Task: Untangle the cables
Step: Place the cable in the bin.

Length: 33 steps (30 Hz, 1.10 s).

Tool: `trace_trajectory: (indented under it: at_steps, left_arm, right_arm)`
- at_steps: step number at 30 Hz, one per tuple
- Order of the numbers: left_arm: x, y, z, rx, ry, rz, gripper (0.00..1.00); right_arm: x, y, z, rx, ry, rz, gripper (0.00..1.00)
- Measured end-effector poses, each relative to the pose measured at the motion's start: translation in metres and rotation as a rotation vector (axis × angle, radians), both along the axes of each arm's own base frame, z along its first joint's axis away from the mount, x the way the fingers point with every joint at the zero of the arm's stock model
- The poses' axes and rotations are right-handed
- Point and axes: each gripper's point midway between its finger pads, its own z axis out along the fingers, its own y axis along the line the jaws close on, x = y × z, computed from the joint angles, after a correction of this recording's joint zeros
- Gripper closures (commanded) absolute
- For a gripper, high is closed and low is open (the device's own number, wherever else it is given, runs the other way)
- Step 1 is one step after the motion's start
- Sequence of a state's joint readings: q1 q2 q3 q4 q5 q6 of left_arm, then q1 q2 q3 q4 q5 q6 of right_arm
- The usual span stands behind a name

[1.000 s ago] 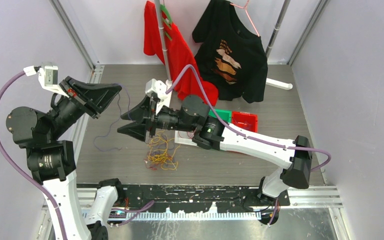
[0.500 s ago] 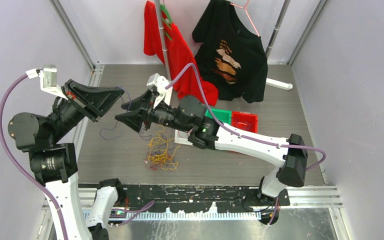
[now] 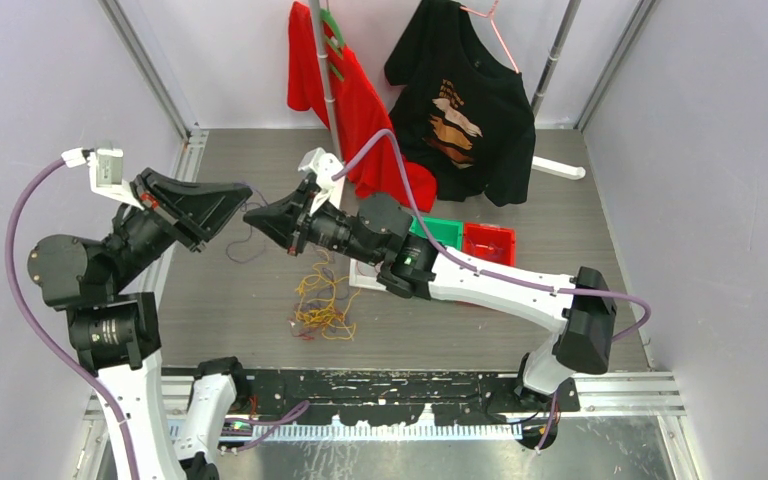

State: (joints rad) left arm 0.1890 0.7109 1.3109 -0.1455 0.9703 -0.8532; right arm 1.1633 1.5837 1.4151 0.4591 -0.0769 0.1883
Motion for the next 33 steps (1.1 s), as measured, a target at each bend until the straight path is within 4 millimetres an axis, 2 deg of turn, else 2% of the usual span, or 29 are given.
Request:
trace_trajectory:
  at_steps: [2,3,6,8,11,14,17,19,22,25,29,31,33]
  left_arm:
    - [0.007,0.002,-0.01,0.008,0.015,0.006,0.98]
    - [0.011,0.003,-0.016,0.018,0.021,0.013,0.91]
    - [0.026,0.011,-0.043,0.088,0.051,0.066,0.49]
    - [0.033,0.016,-0.061,0.148,0.069,0.097,0.25]
    - [0.042,0.023,-0.092,0.238,0.114,0.116,0.02]
    - [0.052,0.03,-0.126,0.322,0.178,0.123,0.0]
    - [0.057,0.035,-0.15,0.383,0.231,0.113,0.01]
    - [0.058,0.037,-0.161,0.412,0.256,0.105,0.0]
    - [0.061,0.039,-0.173,0.441,0.287,0.09,0.01]
    - [0.059,0.04,-0.18,0.462,0.3,0.079,0.01]
    - [0.054,0.04,-0.191,0.495,0.321,0.06,0.01]
    - [0.053,0.041,-0.194,0.509,0.325,0.055,0.0]
    - [0.051,0.042,-0.197,0.524,0.325,0.051,0.0]
  right_arm:
    - [0.0,-0.002,0.005,0.02,0.005,0.023,0.99]
    - [0.002,-0.003,0.006,0.024,0.008,0.025,0.99]
    - [0.019,-0.019,0.009,0.028,0.026,-0.011,0.99]
    - [0.038,-0.045,0.006,0.018,0.047,-0.072,0.99]
    - [0.07,-0.105,0.003,-0.011,0.069,-0.231,0.99]
    - [0.087,-0.169,0.004,-0.047,0.067,-0.407,0.99]
    - [0.085,-0.22,0.001,-0.092,0.042,-0.55,0.99]
    - [0.087,-0.248,-0.008,-0.129,0.031,-0.642,0.99]
    - [0.102,-0.289,-0.036,-0.204,0.04,-0.811,0.99]
    - [0.12,-0.318,-0.067,-0.269,0.079,-0.945,0.99]
    - [0.145,-0.348,-0.123,-0.38,0.167,-1.074,0.99]
    - [0.151,-0.359,-0.139,-0.401,0.201,-1.11,0.99]
    - [0.154,-0.368,-0.147,-0.404,0.223,-1.136,0.99]
